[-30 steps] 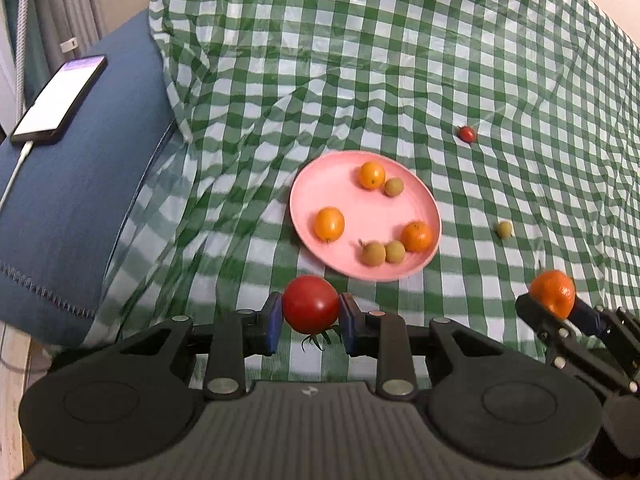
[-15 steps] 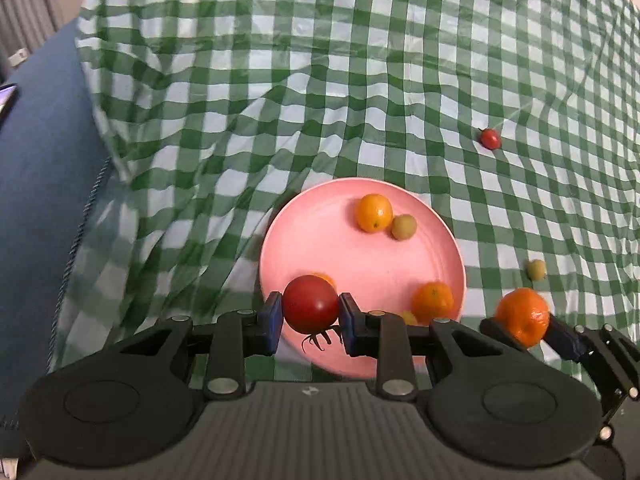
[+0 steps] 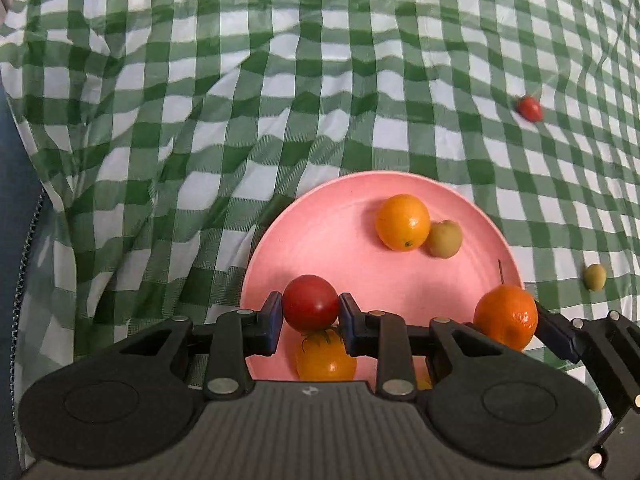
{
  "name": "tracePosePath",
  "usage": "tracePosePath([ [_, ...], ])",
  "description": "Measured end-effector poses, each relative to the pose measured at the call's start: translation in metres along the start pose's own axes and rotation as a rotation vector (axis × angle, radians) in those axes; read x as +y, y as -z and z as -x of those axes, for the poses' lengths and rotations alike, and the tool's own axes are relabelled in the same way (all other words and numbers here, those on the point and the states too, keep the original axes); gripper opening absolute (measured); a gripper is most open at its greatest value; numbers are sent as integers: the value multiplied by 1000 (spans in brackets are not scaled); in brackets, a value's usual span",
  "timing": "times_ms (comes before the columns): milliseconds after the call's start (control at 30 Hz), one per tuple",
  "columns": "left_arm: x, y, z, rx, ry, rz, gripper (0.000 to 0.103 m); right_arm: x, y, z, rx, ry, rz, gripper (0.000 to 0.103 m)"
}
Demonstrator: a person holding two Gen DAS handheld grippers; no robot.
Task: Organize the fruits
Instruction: 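Open both grippers to drop the fruits onto the plate, then lift both grippers and move toward the last loose fruits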
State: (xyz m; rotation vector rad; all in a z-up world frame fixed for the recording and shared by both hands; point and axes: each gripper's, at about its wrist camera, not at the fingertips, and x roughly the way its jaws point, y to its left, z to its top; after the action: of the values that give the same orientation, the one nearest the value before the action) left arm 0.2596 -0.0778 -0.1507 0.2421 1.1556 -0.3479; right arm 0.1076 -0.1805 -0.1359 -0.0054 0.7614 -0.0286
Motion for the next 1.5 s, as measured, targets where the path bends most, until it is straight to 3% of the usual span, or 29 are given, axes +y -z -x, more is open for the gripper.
tracePosePath([
  [33, 3, -1, 0, 9, 1, 15, 53, -1, -1, -1, 5, -3, -3, 37],
  [67, 6, -1, 2, 7, 2, 33, 60, -2, -1, 1, 1, -1, -12, 40],
  [100, 9, -1, 8, -6, 23, 57, 73, -4, -3, 4, -5, 5, -22, 53],
  [133, 11, -1, 13, -12, 20, 73, 92, -5, -3, 9, -8, 10, -31, 63],
  [167, 12, -1, 20, -16, 2, 86, 99, -7, -3, 16, -13, 15, -45, 78],
  [200, 13, 0, 29, -25, -14, 91, 103, -10, -3, 25, -22, 22, -63, 82],
  [467, 4, 10, 121, 2, -98, 2, 103, -43, 6, 104, -7, 47, -260, 85],
  [667, 3, 25, 254, -140, -118, -4, 103, -58, 12, 174, -82, 96, -336, 86],
  [800, -10, 38, 335, -230, -129, -77, 103, -61, 14, 207, -148, 127, -340, 86],
  [933, -30, 53, 401, -241, -94, -177, 103, -57, 18, 234, -196, 123, -342, 86],
  [1033, -35, 72, 445, -309, -30, -195, 103, -53, 18, 249, -235, 125, -324, 86],
  [1133, -37, 91, 480, -379, 26, -193, 103, -51, 19, 264, -270, 133, -307, 86],
  [1267, -43, 111, 514, -453, 40, -165, 103, -49, 22, 279, -299, 142, -298, 86],
  [1500, -43, 129, 532, -476, 57, -147, 103, -49, 28, 298, -324, 149, -300, 86],
])
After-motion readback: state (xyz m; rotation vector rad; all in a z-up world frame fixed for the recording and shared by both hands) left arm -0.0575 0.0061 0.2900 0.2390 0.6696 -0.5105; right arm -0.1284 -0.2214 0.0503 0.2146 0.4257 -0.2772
